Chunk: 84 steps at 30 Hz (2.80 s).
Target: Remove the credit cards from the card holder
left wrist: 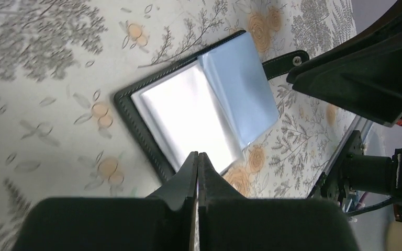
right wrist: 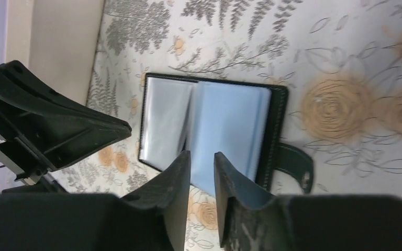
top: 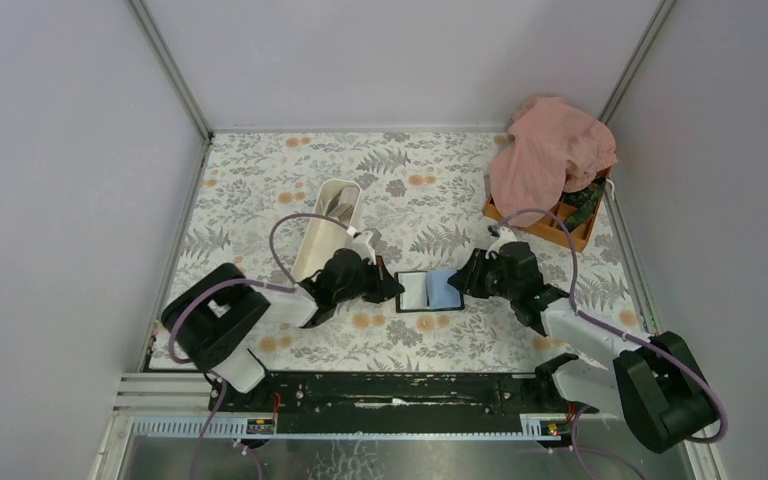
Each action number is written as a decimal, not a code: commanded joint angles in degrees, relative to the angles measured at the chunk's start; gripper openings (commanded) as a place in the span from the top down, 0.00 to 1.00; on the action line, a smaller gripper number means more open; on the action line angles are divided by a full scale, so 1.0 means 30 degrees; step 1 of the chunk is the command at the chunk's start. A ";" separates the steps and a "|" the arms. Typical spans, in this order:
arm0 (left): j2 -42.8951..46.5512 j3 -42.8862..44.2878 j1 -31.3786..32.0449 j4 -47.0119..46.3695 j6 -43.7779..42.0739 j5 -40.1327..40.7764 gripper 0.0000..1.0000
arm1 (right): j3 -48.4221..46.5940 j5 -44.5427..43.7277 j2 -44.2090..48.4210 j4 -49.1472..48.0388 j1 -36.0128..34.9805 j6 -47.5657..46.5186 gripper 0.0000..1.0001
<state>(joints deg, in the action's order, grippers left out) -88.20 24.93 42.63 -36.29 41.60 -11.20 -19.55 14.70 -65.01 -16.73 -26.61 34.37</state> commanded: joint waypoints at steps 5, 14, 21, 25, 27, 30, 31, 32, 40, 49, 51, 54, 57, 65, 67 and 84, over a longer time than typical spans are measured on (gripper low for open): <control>-0.4532 0.2278 -0.0117 -0.6559 0.1936 -0.1697 1.00 | -0.0482 0.3197 -0.2965 -0.1029 0.0965 -0.1411 0.68; -0.4754 0.1568 -0.0088 -0.6194 0.2035 -0.1452 1.00 | -0.0055 0.4362 -0.3559 -0.2593 0.0985 -0.1322 0.70; -0.3221 0.0760 0.0444 -0.5538 0.2391 -0.1529 1.00 | 0.0261 0.4856 -0.4315 -0.3337 0.0964 -0.1082 0.70; -0.3511 -0.0028 0.0760 -0.6252 0.2838 -0.1200 1.00 | 0.0297 0.5171 -0.4568 -0.3701 0.0965 -0.0943 0.70; -0.3801 -0.0358 0.0763 -0.6799 0.3084 -0.1188 1.00 | 0.0237 0.5257 -0.4657 -0.3773 0.0957 -0.0914 0.70; -0.3847 -0.0505 0.0771 -0.6676 0.2972 -0.1109 1.00 | 0.0163 0.5334 -0.4718 -0.3819 0.0960 -0.0917 0.70; -0.3788 -0.0544 0.0769 -0.6560 0.2900 -0.1079 1.00 | 0.0160 0.5352 -0.4750 -0.3811 0.0960 -0.0911 0.70; -0.3715 -0.0553 0.0776 -0.6212 0.2766 -0.0999 1.00 | 0.0165 0.5380 -0.4794 -0.3862 0.0953 -0.0895 0.70; -0.4224 -0.0517 0.0731 -0.5742 0.2263 -0.0452 1.00 | 0.0159 0.6276 -0.5523 -0.4591 0.0935 -0.0606 0.70; -0.4855 -0.0442 0.0675 -0.5677 0.2009 -0.0184 1.00 | 0.0311 0.7872 -0.7210 -0.6867 0.0936 0.0473 0.70; -0.4872 -0.0469 0.0639 -0.5669 0.1982 -0.0065 1.00 | 0.0332 0.7815 -0.7218 -0.6828 0.0906 0.0418 0.70; -0.4749 -0.0584 0.0531 -0.5868 0.2038 -0.0178 1.00 | 0.0320 0.7418 -0.6721 -0.6096 0.0907 0.0066 0.70; -0.4268 -0.0663 0.0453 -0.5849 0.2018 -0.0458 1.00 | 0.0294 0.7076 -0.6557 -0.5629 0.0929 -0.0207 0.70; -0.1566 -0.1318 0.0441 -0.4558 0.1560 -0.0216 1.00 | 0.0440 0.7084 -0.6615 -0.5734 0.0926 -0.0184 0.70; -0.1430 -0.1525 0.0440 -0.4565 0.1571 -0.0181 1.00 | 0.0423 0.7054 -0.6573 -0.5703 0.0924 -0.0179 0.70; -0.5091 -0.2186 0.0506 -0.8063 0.2769 -0.0646 1.00 | 0.0394 0.7081 -0.6860 -0.5866 0.0904 -0.0194 0.70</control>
<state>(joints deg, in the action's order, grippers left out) -101.21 19.35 44.25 -58.06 49.74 -13.10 -18.48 36.51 -85.97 -33.71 -23.88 34.76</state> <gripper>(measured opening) 0.010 0.299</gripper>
